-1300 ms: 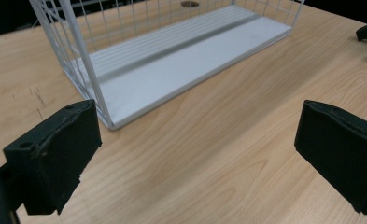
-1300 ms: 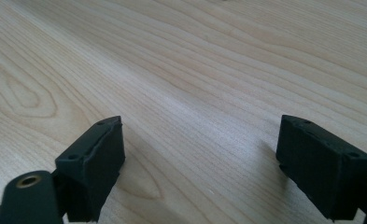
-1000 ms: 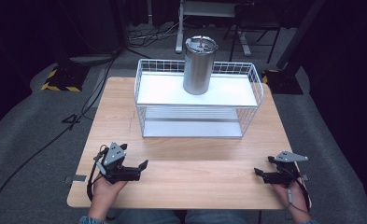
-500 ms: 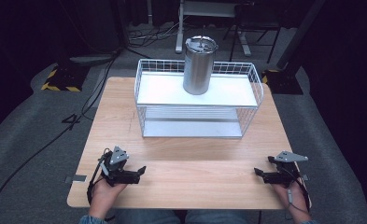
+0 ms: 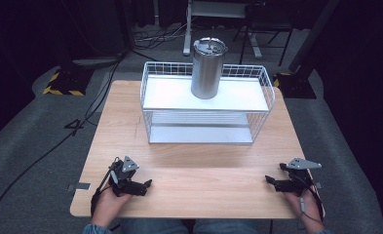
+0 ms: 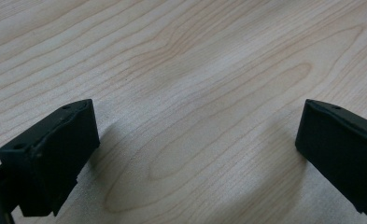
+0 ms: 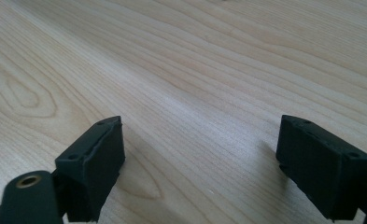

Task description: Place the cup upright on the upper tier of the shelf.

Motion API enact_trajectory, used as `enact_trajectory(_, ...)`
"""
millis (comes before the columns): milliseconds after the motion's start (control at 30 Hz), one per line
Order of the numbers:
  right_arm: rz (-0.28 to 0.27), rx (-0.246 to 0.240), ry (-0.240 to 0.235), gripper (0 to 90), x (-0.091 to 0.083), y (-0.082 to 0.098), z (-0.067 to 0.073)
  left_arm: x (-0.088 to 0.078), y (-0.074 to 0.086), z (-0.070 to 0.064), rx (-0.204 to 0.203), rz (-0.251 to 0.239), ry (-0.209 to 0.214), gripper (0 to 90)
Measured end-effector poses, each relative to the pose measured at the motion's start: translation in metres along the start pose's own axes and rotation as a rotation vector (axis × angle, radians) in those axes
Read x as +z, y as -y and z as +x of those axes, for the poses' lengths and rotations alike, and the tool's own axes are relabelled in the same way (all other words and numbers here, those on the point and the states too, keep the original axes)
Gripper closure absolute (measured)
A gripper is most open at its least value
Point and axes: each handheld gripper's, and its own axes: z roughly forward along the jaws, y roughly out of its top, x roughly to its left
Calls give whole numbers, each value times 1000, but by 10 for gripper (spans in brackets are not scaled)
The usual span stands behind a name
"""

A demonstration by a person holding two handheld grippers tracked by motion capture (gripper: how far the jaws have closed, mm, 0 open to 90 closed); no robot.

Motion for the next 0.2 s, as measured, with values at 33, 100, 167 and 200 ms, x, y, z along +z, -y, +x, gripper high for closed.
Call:
enact_trajectory(33,0,0,0,158,0,0,0,0,0,0,-4,-1,0,1)
enact_trajectory(100,0,0,0,158,0,0,0,0,0,0,-4,-1,0,1)
enact_trajectory(167,0,0,0,158,0,0,0,0,0,0,-3,-1,-1,1)
enact_trajectory(200,0,0,0,158,0,0,0,0,0,0,-4,-1,-1,1)
